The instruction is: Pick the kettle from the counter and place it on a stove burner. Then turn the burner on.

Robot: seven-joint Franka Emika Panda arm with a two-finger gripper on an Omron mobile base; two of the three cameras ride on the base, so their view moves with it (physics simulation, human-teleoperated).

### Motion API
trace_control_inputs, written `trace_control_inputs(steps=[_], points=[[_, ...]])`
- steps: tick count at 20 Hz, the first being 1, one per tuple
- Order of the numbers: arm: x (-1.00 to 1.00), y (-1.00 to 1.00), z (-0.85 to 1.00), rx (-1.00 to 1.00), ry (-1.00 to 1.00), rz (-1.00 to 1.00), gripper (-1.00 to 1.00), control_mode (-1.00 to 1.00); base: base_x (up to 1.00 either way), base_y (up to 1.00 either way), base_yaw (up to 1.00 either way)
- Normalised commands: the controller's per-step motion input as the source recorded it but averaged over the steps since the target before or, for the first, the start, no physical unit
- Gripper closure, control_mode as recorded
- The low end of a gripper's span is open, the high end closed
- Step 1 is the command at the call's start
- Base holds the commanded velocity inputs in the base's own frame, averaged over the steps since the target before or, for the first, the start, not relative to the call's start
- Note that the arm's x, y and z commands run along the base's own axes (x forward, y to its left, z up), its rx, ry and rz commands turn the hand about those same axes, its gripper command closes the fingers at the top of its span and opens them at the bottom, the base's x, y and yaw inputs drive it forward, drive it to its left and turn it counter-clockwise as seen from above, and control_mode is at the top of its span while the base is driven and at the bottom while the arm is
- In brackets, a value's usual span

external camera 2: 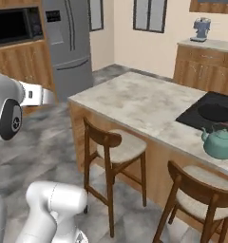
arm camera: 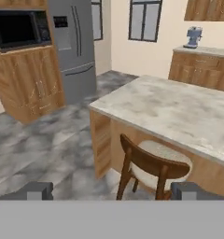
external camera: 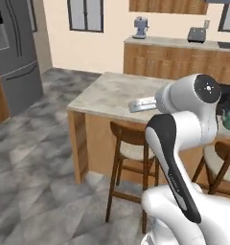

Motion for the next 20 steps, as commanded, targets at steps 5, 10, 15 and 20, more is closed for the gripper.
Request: trace_control_inputs(steps=[5, 10, 15, 20], points=[[0.00, 0.00, 0.00, 0.00, 0.00, 0.00, -1.00, 1.00, 0.35, -0.19, -0.76], [0.00, 0.00, 0.00, 0.00, 0.00, 0.00, -1.00, 1.00, 0.12, -0.20, -0.70], [0.00, 0.00, 0.00, 0.00, 0.00, 0.00, -1.00, 1.00, 0.23, -0.06, -0.48], [0.00, 0.00, 0.00, 0.00, 0.00, 0.00, -1.00, 1.00, 0.41, 0.00, -0.07]])
